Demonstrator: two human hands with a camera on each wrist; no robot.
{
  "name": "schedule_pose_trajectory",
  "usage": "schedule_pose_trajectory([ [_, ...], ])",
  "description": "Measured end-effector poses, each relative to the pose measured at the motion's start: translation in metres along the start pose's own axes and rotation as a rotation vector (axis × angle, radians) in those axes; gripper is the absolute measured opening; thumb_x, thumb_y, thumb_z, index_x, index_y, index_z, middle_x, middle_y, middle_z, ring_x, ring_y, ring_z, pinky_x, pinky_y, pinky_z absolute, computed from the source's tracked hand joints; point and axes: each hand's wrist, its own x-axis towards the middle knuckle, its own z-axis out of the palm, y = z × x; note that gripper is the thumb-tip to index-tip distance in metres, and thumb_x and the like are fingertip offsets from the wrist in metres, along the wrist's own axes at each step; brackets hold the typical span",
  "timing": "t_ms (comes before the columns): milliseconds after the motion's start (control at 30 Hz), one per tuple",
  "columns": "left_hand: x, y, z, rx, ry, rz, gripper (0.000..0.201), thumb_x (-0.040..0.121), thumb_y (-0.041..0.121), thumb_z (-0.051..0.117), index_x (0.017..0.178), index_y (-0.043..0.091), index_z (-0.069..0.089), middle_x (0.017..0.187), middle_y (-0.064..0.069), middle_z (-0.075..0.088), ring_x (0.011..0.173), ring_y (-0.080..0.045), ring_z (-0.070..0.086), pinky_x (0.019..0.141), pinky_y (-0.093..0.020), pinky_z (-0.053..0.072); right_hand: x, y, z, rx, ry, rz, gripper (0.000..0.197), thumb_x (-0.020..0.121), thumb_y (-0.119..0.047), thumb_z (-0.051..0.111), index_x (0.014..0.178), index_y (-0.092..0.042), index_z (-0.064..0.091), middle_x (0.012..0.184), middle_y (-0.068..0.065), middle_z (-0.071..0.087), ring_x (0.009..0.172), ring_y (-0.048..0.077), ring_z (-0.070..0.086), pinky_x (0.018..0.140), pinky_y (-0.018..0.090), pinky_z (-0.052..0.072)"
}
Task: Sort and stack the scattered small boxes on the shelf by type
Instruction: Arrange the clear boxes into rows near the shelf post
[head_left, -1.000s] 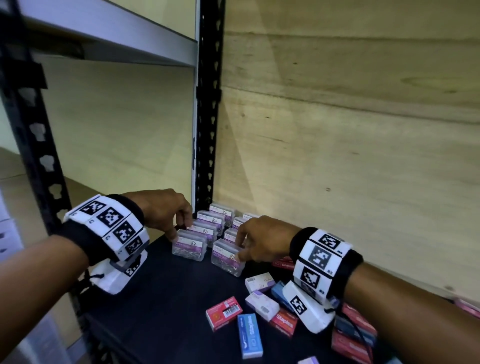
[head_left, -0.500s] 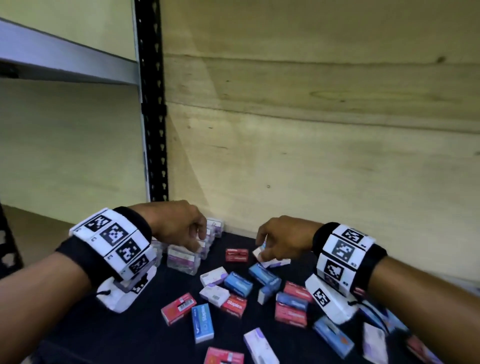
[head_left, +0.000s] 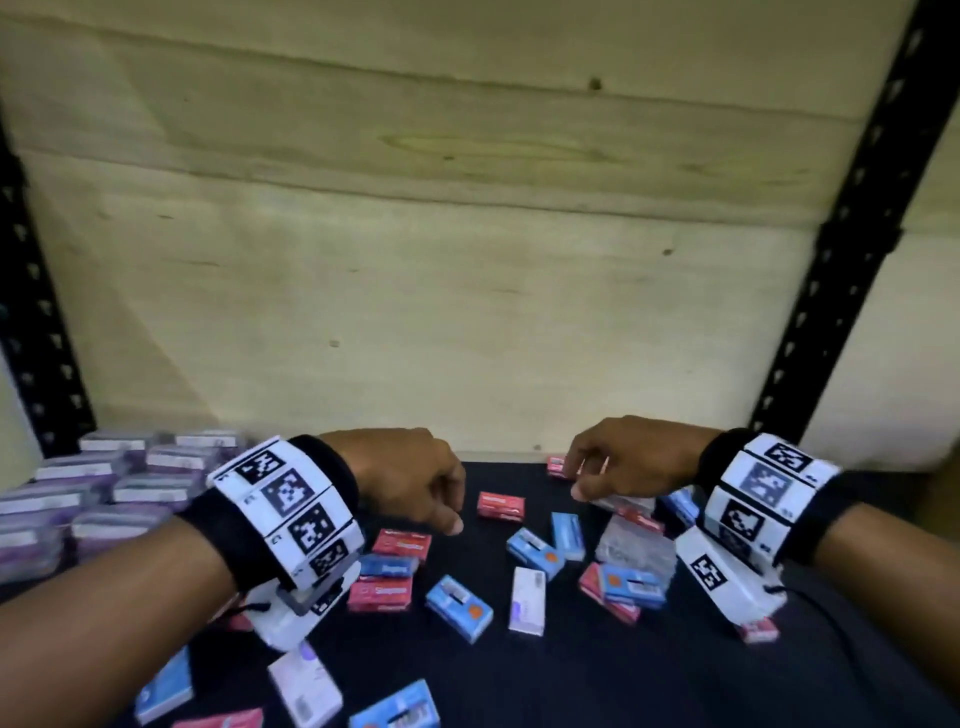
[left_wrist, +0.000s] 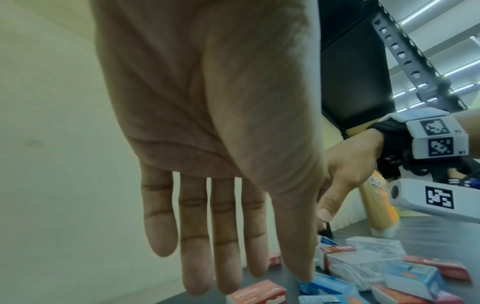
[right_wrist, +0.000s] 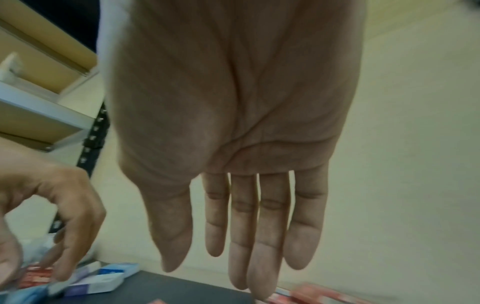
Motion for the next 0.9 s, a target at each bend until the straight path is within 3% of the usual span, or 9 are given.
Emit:
schedule_pose_trajectory([
  [133,0.029,0.029,0.004,0.054,-0.030,0.065,0.032,0.085,0.054,0.065,0.107,0.030,0.067,0.098,0.014,0.066,0.089,-0.009,0.061,0.079,-0.028,0.049,-0.013,0.039,0.006,0.020,0.018,0.053,0.027,0.093,-0.039,0.063,0.119,-0.030,0.062,0.109,-0.014,0.068,0.094,0.007,0.061,0.086,0.025,0.046],
  [267,0.054,0.055,0.009,0.079,-0.060,0.127,0.034,0.087,0.055,0.062,0.111,0.031,0.065,0.104,0.013,0.065,0.094,-0.011,0.060,0.080,-0.029,0.049,-0.023,0.070,0.014,0.031,-0.013,0.094,0.024,0.094,-0.035,0.062,0.117,-0.032,0.062,0.107,-0.017,0.068,0.082,-0.006,0.056,0.073,0.017,0.040],
  [367,0.069,0.074,0.011,0.098,-0.066,0.171,0.039,0.088,0.055,0.061,0.117,0.029,0.062,0.106,0.013,0.066,0.094,-0.011,0.060,0.077,-0.027,0.047,-0.026,0.087,0.020,0.019,-0.027,0.141,0.029,0.092,-0.040,0.064,0.119,-0.030,0.062,0.108,-0.014,0.068,0.091,0.004,0.060,0.081,0.022,0.044],
  [467,0.080,0.092,0.013,0.131,-0.054,0.224,0.043,0.090,0.055,0.058,0.123,0.028,0.057,0.108,0.011,0.064,0.096,-0.013,0.059,0.082,-0.031,0.050,-0.027,0.104,0.026,0.003,-0.011,0.184,0.031,0.091,-0.040,0.065,0.119,-0.028,0.064,0.105,-0.013,0.067,0.098,0.010,0.062,0.090,0.027,0.048],
  [633,0.096,0.109,0.018,0.164,-0.024,0.341,0.050,0.090,0.053,0.058,0.135,0.032,0.050,0.125,0.007,0.057,0.109,-0.014,0.054,0.089,-0.036,0.049,-0.027,0.126,0.029,0.025,0.022,0.205,0.027,0.093,-0.036,0.064,0.119,-0.026,0.064,0.103,-0.014,0.062,0.095,0.007,0.058,0.085,0.021,0.042],
  [900,0.113,0.110,0.025,0.066,-0.035,0.329,0.047,0.088,0.052,0.063,0.130,0.034,0.052,0.113,0.009,0.058,0.082,-0.003,0.051,0.066,-0.024,0.040,-0.005,0.133,0.023,0.029,0.091,0.134,0.029,0.092,-0.041,0.064,0.118,-0.027,0.063,0.103,-0.013,0.064,0.093,0.009,0.059,0.085,0.024,0.046],
])
